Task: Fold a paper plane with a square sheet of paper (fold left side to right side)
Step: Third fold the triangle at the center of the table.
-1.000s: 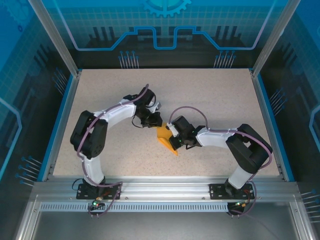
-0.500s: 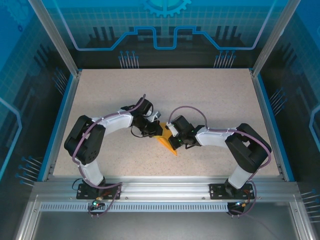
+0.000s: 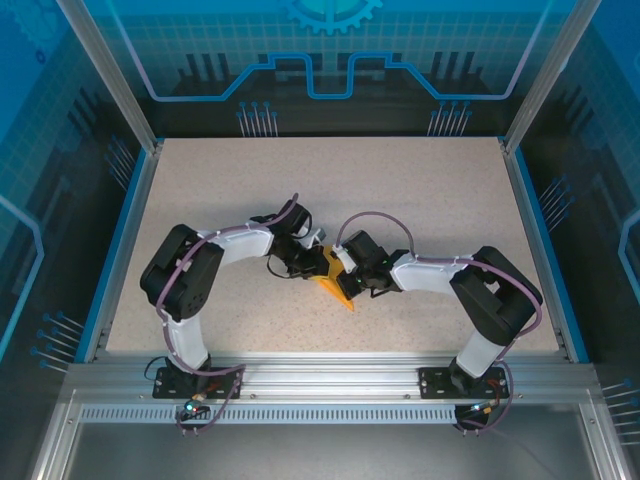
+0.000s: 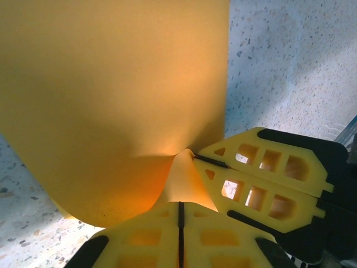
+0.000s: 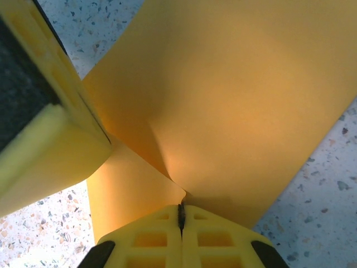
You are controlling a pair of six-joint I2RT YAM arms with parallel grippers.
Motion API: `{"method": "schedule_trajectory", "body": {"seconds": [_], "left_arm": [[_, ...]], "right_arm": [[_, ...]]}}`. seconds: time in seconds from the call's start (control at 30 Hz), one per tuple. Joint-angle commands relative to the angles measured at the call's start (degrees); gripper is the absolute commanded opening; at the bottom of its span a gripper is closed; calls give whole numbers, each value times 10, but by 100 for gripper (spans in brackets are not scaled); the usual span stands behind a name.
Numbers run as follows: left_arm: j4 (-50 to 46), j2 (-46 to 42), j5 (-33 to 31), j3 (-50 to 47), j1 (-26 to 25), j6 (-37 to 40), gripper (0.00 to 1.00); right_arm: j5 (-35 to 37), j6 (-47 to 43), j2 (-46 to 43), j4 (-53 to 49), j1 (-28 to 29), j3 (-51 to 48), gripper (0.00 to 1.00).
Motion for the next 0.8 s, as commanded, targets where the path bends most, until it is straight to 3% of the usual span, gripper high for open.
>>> {"method": "schedule_trajectory", "body": {"seconds": [0.0, 0.77], "left_arm": [[4, 13, 6, -2, -3, 6, 10], [-7, 44, -31, 0, -4, 16, 9]], "right_arm": [[-6, -7, 28, -59, 7, -7, 0], [0, -8, 22, -66, 7, -6, 0]]}}
